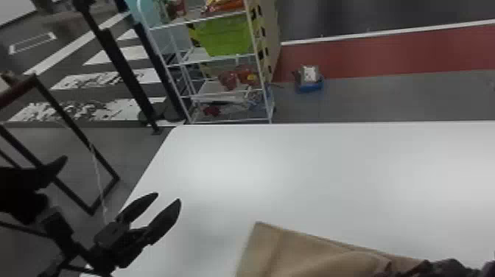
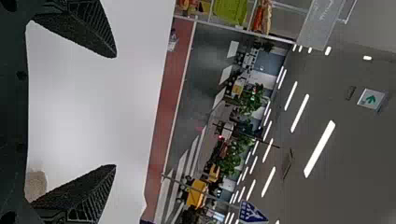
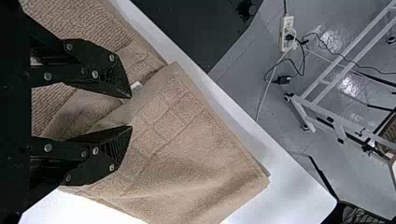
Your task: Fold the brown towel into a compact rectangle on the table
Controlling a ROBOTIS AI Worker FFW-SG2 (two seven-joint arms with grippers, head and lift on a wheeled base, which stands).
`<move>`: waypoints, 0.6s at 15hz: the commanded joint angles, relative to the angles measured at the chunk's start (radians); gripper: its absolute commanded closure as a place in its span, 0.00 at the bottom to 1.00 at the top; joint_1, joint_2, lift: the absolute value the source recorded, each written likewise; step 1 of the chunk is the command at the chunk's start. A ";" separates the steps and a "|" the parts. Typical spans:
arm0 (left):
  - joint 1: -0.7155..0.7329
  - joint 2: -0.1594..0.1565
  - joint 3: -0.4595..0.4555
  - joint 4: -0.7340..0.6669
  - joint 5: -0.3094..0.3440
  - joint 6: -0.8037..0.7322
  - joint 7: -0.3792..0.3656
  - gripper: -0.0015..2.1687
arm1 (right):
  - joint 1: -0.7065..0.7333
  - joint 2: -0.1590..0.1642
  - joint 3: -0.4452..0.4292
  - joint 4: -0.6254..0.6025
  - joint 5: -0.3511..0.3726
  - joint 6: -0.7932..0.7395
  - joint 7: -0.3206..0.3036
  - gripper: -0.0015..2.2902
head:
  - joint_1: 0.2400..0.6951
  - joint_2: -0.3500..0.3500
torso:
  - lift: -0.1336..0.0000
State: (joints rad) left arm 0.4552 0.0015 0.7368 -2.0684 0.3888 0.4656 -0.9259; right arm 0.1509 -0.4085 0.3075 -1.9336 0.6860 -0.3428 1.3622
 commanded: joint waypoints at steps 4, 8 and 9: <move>-0.012 -0.004 -0.001 0.013 -0.005 0.000 0.001 0.02 | -0.027 0.000 0.002 0.013 -0.008 0.048 0.005 0.42 | 1.00 1.00 | 0.08; -0.020 -0.004 -0.005 0.013 -0.016 0.000 0.002 0.02 | -0.039 -0.006 0.005 0.013 -0.031 0.051 0.005 0.50 | 1.00 1.00 | 0.08; -0.021 -0.004 -0.005 0.013 -0.019 0.000 0.002 0.02 | -0.042 -0.010 0.002 -0.001 -0.045 0.054 0.005 0.50 | 1.00 1.00 | 0.08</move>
State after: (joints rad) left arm 0.4374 0.0015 0.7321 -2.0555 0.3744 0.4656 -0.9234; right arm 0.1130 -0.4130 0.3129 -1.9222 0.6565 -0.2918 1.3622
